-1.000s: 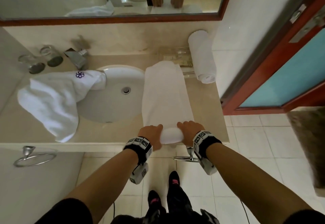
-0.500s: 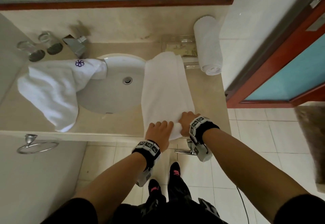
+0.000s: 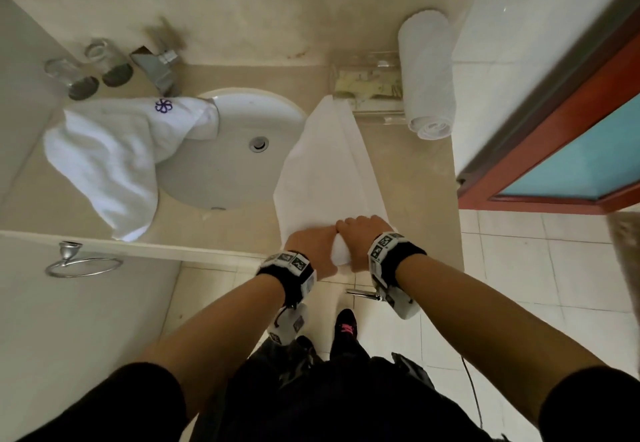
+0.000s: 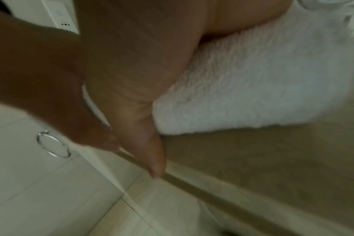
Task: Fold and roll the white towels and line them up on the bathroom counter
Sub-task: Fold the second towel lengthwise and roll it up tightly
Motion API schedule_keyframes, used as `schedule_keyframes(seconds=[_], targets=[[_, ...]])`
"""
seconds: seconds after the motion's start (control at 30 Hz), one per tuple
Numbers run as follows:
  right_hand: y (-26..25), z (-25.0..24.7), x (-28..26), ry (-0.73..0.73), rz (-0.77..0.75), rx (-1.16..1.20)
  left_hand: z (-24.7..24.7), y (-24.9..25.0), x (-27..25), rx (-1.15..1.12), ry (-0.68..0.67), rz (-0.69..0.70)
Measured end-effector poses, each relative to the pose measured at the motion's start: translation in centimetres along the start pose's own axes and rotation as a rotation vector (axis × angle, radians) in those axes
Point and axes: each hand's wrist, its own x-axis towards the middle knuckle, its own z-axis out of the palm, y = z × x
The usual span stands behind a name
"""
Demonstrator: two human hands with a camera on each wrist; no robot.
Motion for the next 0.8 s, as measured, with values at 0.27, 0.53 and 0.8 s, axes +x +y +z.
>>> schedule_keyframes(seconds=[0.27,0.53,0.8], targets=[[-0.1,-2.5,1.9,-0.261,-0.031,0.109,-0.4,-0.4,0.2,-0.076,-0.013,-0.063],[-0.4,-0.7,0.0,0.022,0.031,0.003,-2.8,-1.4,2.3,-0.107,-0.241,-0.002],[0.1,-4.8,2.6,-0.373,0.031,0.302,-1.9,-1.0,0.9,0.041,0.02,0.043]])
